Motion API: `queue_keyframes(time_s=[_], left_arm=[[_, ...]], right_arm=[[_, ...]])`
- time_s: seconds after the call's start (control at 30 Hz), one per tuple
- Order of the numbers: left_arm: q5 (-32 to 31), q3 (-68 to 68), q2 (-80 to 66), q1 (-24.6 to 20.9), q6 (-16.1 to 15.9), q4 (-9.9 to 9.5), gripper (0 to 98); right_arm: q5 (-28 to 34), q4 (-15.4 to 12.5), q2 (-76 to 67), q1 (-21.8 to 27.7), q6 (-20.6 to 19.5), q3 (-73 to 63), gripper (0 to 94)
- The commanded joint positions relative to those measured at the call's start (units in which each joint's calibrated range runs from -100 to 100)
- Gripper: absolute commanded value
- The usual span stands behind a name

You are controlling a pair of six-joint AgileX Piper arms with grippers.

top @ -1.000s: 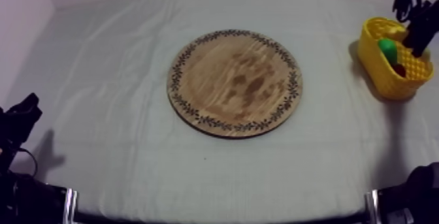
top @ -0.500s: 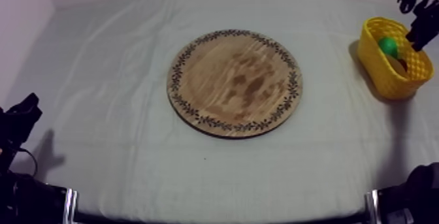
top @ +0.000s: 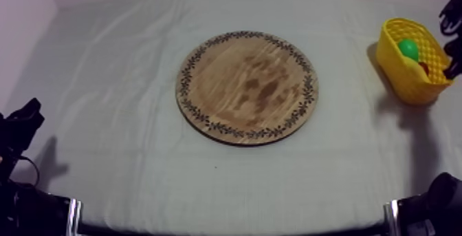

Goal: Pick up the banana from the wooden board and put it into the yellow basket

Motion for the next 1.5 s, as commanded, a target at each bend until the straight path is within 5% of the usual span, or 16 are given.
queue_keyframes(time_s=[0.0, 0.33, 0.53, 0.9, 1.0, 1.27, 1.47], left_arm=[[0.01, 0.04, 0.03, -0.01, 0.0, 0.02, 0.1], [0.01, 0.04, 0.03, -0.01, 0.0, 0.02, 0.1], [0.01, 0.04, 0.03, -0.01, 0.0, 0.02, 0.1], [0.01, 0.04, 0.03, -0.01, -0.01, 0.02, 0.1], [0.01, 0.04, 0.03, -0.01, -0.02, 0.02, 0.1], [0.01, 0.04, 0.03, -0.01, 0.0, 0.02, 0.1], [0.01, 0.04, 0.03, -0.01, 0.0, 0.02, 0.1]], right_arm=[[0.51, 0.04, -14.81, -0.33, -2.71, 11.88, 0.9], [6.7, 8.35, -42.73, -7.23, -19.43, 26.06, 0.8], [12.27, 9.56, -55.72, -9.19, -25.28, 29.59, 1.0], [8.83, 18.51, -66.38, -12.88, -46.22, 37.65, 1.0], [4.02, 18.62, -66.58, -12.96, -45.74, 38.81, 0.6], [1.73, 18.58, -66.68, -13.01, -36.73, 39.37, 0.4], [1.61, 18.57, -66.68, -13.47, -35.85, 39.4, 0.4]])
